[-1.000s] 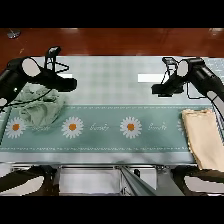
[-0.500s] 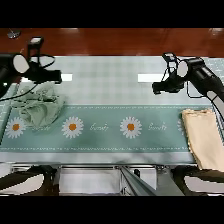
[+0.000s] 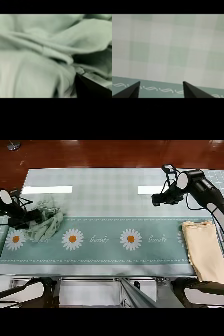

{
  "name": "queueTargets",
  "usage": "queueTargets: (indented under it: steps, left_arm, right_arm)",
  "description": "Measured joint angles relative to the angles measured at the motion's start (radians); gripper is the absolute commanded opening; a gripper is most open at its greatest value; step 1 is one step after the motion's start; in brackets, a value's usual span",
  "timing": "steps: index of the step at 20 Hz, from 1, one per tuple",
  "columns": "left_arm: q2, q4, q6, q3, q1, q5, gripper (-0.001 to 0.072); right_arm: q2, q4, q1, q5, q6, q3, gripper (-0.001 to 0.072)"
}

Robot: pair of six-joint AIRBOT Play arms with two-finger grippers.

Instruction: Fold the shirts.

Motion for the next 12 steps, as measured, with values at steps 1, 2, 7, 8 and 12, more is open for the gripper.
queueTargets:
  steps: [1, 2, 7, 8, 12]
  left_arm:
    - [-0.003, -0.024, 0.011, -0.014, 0.006, 0.001, 0.0084]
    - [-0.005, -0.047, 0.031, -0.024, 0.009, -0.012, 0.0035]
    - [0.052, -0.294, 0.177, 0.039, 0.017, -0.062, 0.0034]
    - [0.086, -0.359, 0.198, 0.073, 0.017, -0.058, 0.0034]
    - [0.253, -0.587, 0.252, 0.241, 0.014, -0.01, 0.0034]
  right_arm:
    - [0.0, 0.004, -0.001, 0.002, -0.008, 0.002, 0.062]
    - [0.0, 0.006, -0.003, 0.005, -0.017, 0.007, 0.062]
    - [0.057, -0.005, -0.007, 0.073, -0.042, 0.061, 0.062]
    - [0.088, -0.014, -0.007, 0.077, -0.045, 0.071, 0.062]
    - [0.255, -0.058, -0.007, 0.092, -0.048, 0.089, 0.062]
